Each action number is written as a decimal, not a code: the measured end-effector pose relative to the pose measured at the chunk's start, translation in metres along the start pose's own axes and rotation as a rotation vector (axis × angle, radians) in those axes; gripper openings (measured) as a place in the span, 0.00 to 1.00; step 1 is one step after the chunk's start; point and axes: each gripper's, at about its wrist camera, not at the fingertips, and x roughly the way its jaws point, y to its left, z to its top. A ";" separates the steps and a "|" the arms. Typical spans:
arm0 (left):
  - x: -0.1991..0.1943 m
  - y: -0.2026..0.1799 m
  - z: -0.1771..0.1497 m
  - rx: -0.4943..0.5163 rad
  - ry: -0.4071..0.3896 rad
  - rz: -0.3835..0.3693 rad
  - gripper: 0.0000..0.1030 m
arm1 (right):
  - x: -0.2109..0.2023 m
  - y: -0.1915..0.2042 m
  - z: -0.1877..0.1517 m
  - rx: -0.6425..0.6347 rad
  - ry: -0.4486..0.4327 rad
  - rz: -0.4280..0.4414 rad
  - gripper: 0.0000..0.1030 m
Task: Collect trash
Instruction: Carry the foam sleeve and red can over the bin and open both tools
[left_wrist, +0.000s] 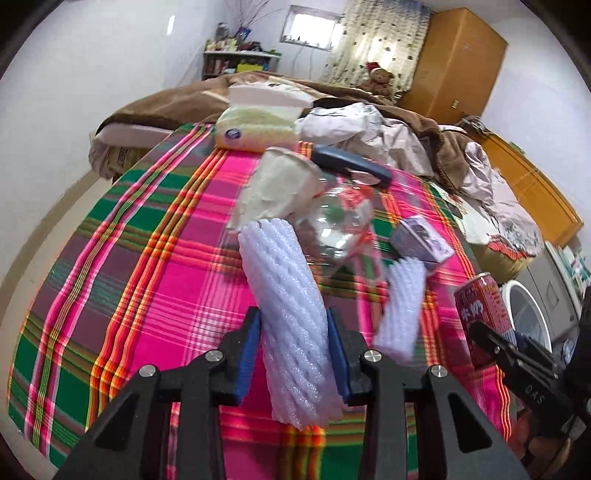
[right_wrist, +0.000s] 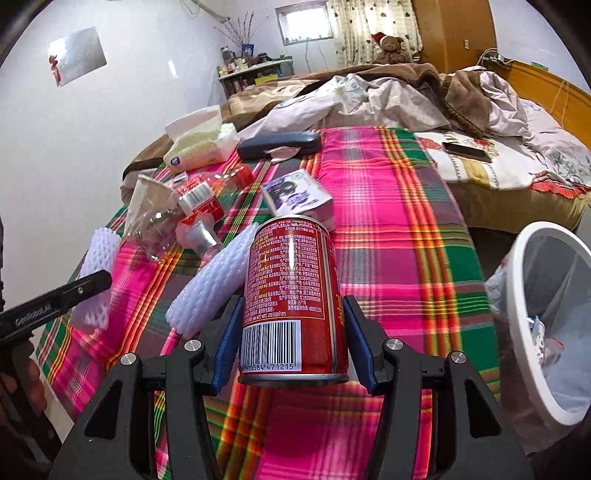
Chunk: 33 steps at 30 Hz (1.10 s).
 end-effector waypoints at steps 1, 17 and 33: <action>-0.003 -0.005 0.000 0.011 -0.005 -0.014 0.36 | -0.003 -0.003 0.000 0.006 -0.005 -0.001 0.53; -0.022 -0.104 -0.006 0.200 -0.045 -0.131 0.36 | -0.053 -0.050 0.001 0.069 -0.108 -0.065 0.53; -0.017 -0.227 -0.017 0.407 -0.042 -0.287 0.36 | -0.092 -0.129 -0.006 0.190 -0.177 -0.199 0.53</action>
